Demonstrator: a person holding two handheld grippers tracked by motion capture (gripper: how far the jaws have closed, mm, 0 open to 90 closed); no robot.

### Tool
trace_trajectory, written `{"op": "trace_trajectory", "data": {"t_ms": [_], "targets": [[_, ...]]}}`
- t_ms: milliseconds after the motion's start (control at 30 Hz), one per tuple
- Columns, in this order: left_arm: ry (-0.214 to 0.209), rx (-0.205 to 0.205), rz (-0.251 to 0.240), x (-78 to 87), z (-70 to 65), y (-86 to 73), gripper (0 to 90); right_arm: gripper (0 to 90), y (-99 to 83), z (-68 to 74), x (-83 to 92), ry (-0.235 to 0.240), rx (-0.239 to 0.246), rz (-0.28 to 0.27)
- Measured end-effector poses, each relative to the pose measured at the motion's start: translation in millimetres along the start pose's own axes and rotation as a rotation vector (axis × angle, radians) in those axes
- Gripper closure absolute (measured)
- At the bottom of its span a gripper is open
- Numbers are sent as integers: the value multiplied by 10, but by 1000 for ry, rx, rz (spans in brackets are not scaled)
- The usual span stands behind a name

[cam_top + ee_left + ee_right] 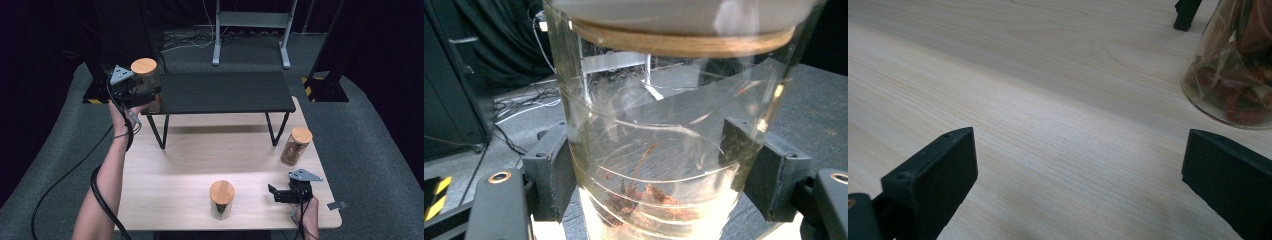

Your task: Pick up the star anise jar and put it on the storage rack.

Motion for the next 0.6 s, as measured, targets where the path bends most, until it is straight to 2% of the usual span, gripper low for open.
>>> {"op": "trace_trajectory", "data": {"t_ms": [233, 600], "targets": [[-31, 4, -8, -23, 39, 3, 246, 6, -2, 2, -4, -2, 2, 5], [-28, -2, 2, -49, 50, 13, 245, 6, -2, 4, -3, -1, 3, 5]]}}
Point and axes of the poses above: each handheld gripper's, and its own axes: x roughly backward along the jaws, y roughly out of its top, z roughly to its left, the point moved 9 cm from there along -x, roughly forward along the jaws, and after that the axes turned 4 degrees about z, right-handed, at the moved point
